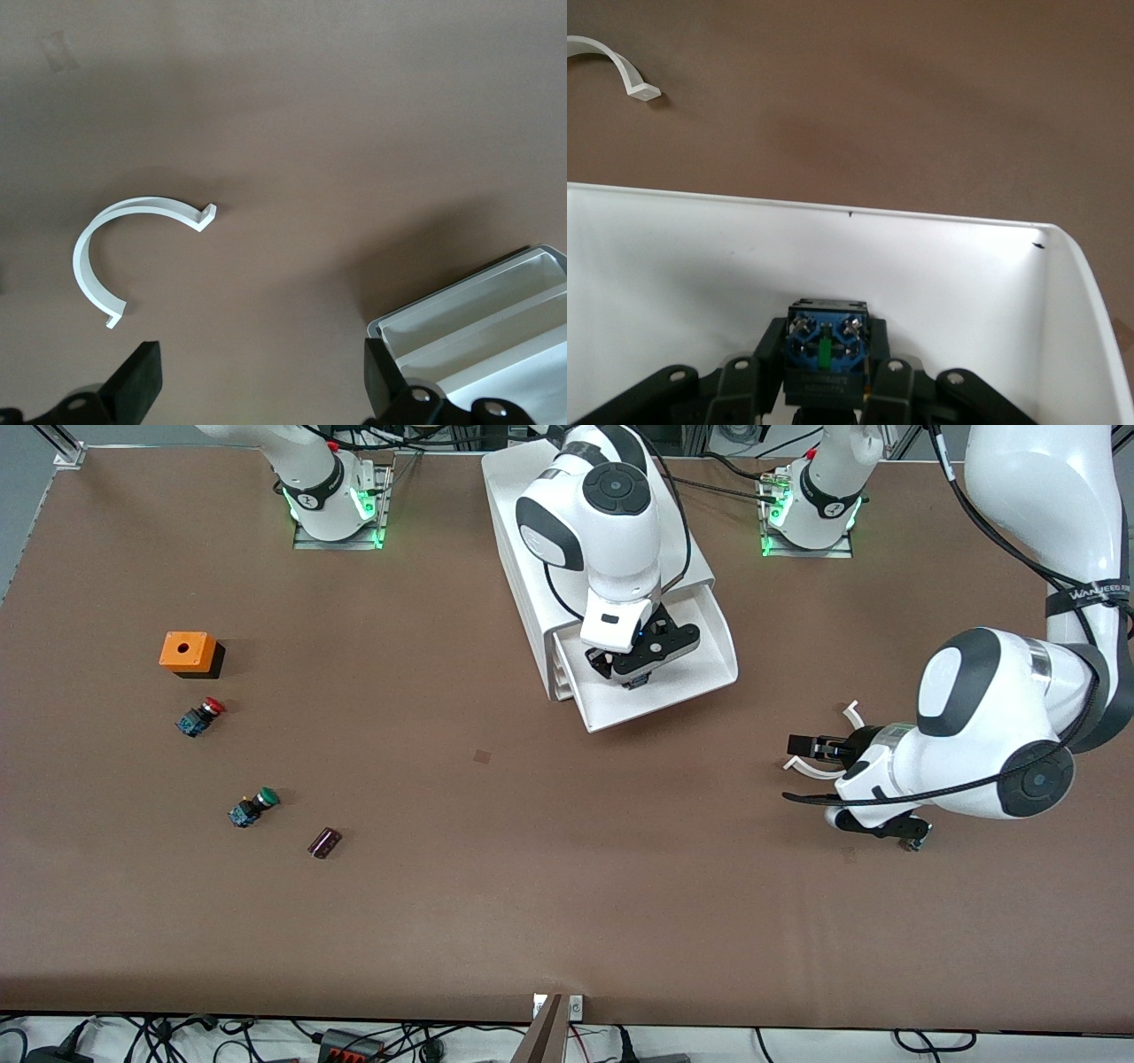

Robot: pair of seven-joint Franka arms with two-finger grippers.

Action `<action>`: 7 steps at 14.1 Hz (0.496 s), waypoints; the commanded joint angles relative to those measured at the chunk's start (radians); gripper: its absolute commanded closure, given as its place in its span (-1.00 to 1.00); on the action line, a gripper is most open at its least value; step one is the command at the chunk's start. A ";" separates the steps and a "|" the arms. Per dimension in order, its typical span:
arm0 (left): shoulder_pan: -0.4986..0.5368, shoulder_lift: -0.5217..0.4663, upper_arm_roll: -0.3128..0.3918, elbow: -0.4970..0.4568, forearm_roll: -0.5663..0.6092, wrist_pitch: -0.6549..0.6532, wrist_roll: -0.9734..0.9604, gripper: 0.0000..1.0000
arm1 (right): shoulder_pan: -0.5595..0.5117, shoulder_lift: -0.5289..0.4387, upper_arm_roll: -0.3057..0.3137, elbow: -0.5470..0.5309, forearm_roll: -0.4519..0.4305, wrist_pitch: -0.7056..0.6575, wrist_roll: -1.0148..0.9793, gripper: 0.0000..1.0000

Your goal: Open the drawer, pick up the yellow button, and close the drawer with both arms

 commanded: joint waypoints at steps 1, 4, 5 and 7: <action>-0.021 0.012 0.000 0.036 0.047 -0.009 -0.042 -1.00 | 0.000 0.018 -0.005 0.053 -0.004 0.001 0.018 1.00; -0.022 0.010 -0.003 0.036 0.047 -0.009 -0.084 -1.00 | -0.011 0.014 -0.008 0.117 0.024 -0.013 0.033 1.00; -0.024 0.007 -0.006 0.035 0.047 -0.009 -0.107 -1.00 | -0.014 0.009 -0.017 0.137 0.053 -0.016 0.035 1.00; -0.029 0.007 -0.009 0.030 0.048 0.020 -0.183 -1.00 | -0.053 -0.006 -0.019 0.168 0.069 -0.065 0.037 1.00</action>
